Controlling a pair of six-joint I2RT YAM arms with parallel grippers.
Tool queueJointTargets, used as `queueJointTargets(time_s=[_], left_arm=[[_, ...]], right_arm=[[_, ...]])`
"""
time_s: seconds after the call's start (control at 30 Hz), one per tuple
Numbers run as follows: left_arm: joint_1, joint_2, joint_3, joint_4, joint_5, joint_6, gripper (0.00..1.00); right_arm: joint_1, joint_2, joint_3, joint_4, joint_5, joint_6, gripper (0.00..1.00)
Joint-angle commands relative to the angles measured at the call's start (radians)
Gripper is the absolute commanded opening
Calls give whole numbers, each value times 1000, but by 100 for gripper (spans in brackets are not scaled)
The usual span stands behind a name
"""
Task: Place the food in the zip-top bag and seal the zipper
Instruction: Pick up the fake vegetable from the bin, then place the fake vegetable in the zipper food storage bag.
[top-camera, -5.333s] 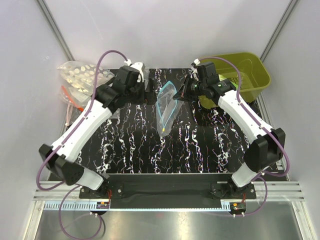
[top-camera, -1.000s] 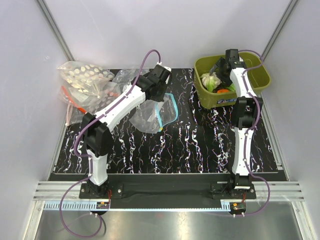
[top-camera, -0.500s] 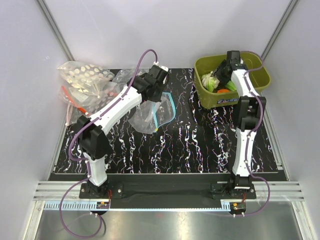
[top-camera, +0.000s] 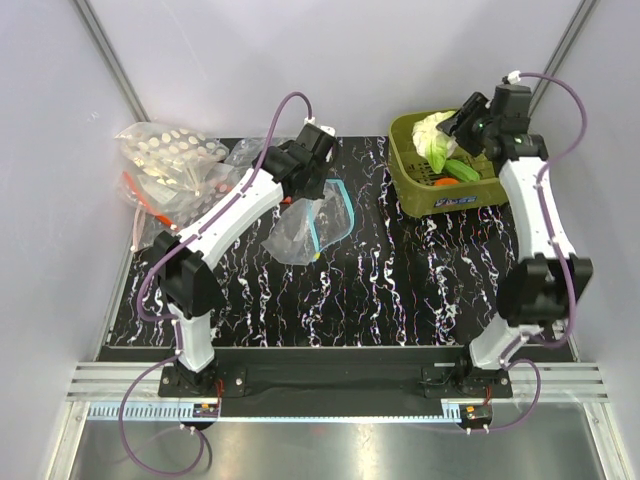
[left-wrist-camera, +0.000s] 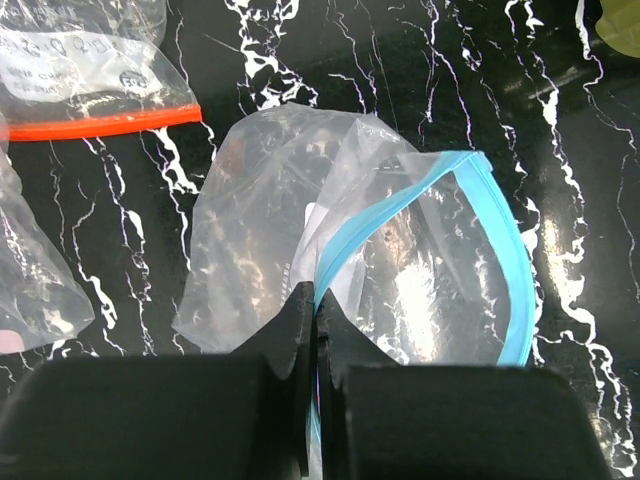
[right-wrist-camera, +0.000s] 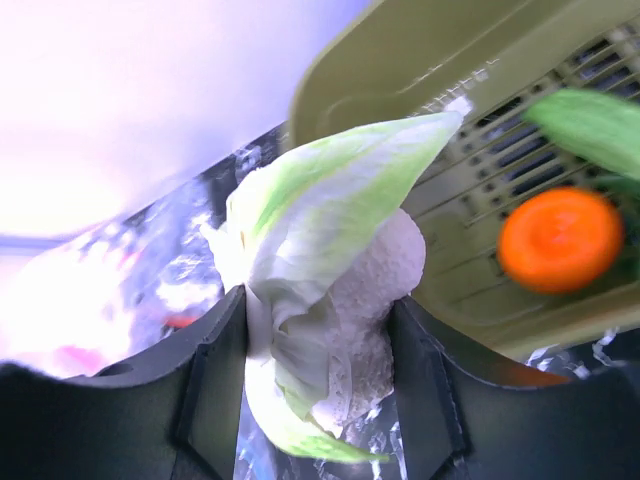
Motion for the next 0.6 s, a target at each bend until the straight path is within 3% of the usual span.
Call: queueJointTargets(time_s=[0.0, 0.2, 0.57], left_arm=[[-1, 9, 71, -5, 18, -29, 0], [1, 32, 126, -18, 36, -30, 0], [1, 19, 154, -26, 88, -47, 0]], right_arm=[[41, -158, -137, 63, -151, 29, 37], [226, -295, -277, 106, -162, 23, 36], [484, -283, -354, 71, -79, 75, 34]])
